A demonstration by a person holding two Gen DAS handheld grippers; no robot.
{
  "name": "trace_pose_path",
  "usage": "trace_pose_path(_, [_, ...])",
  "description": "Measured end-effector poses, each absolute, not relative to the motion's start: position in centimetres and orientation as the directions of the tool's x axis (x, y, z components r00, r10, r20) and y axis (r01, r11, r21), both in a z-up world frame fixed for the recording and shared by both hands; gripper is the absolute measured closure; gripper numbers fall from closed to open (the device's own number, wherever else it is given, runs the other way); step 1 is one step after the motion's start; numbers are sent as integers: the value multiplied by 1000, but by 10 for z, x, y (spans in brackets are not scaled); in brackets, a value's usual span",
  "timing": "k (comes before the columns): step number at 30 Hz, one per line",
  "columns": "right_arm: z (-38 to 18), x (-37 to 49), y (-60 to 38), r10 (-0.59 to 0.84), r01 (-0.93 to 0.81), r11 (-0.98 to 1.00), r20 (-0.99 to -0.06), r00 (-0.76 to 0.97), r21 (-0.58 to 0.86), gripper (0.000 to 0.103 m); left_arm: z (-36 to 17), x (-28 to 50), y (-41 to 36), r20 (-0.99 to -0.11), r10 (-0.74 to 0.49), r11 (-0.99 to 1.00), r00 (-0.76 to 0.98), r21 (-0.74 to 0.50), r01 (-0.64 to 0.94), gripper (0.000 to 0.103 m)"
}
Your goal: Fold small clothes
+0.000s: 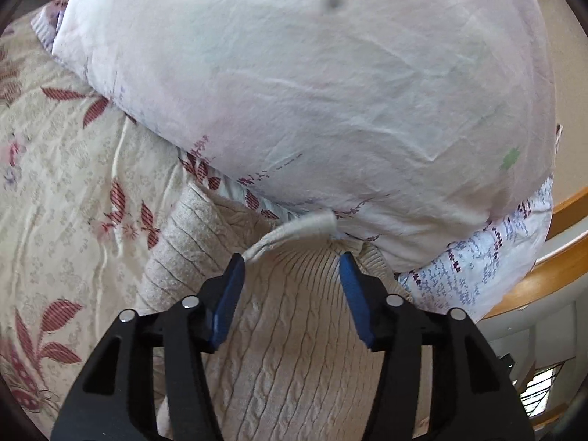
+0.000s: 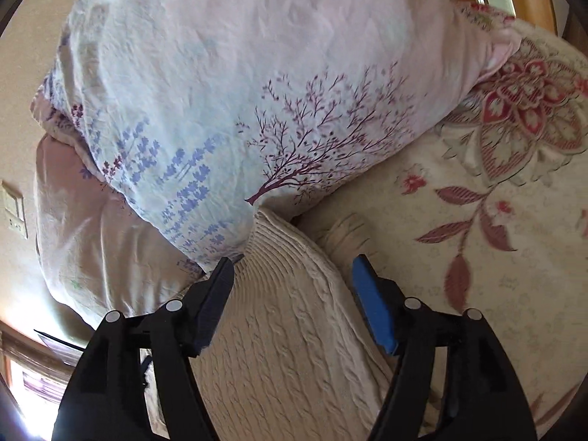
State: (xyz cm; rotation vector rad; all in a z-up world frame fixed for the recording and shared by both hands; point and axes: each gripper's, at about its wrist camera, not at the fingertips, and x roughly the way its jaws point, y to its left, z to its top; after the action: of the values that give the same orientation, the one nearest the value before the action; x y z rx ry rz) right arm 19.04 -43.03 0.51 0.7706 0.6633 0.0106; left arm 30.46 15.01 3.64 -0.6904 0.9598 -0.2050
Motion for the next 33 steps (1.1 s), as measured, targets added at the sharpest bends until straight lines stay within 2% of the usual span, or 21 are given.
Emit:
trace_pose_path(3, [0, 173, -433, 219, 226, 779, -592, 775, 585, 43, 47, 287, 153, -705, -421, 835, 571, -547, -60, 50])
trace_pose_path(5, [-9, 163, -432, 237, 215, 795, -616, 751, 568, 50, 46, 277, 153, -735, -394, 872, 552, -489, -30, 56])
trace_pose_path(10, [-23, 152, -411, 236, 170, 860, -670, 703, 482, 56, 31, 258, 147, -802, -340, 920, 492, -392, -2, 60])
trace_pose_path(12, [-27, 152, -402, 216, 158, 888, -694, 687, 433, 63, 24, 254, 146, -814, -333, 926, 475, -378, 2, 63])
trace_pose_path(14, [-28, 150, -401, 195, 156, 901, -699, 688, 405, 80, 20, 251, 146, -824, -329, 929, 462, -369, 3, 71])
trace_pose_path(16, [-27, 148, -402, 195, 156, 900, -695, 692, 408, 86, 17, 249, 145, -827, -329, 930, 456, -366, 7, 79])
trace_pose_path(18, [-24, 144, -402, 192, 152, 902, -691, 697, 404, 88, 15, 249, 143, -830, -337, 928, 444, -373, 8, 94])
trace_pose_path(26, [-19, 128, -395, 181, 187, 889, -696, 695, 418, 91, 24, 248, 157, -809, -382, 911, 446, -412, 34, 96])
trace_pose_path(33, [-26, 138, -381, 43, 254, 927, -750, 660, 277, 91, 11, 251, 155, -822, -368, 917, 435, -398, 23, 96])
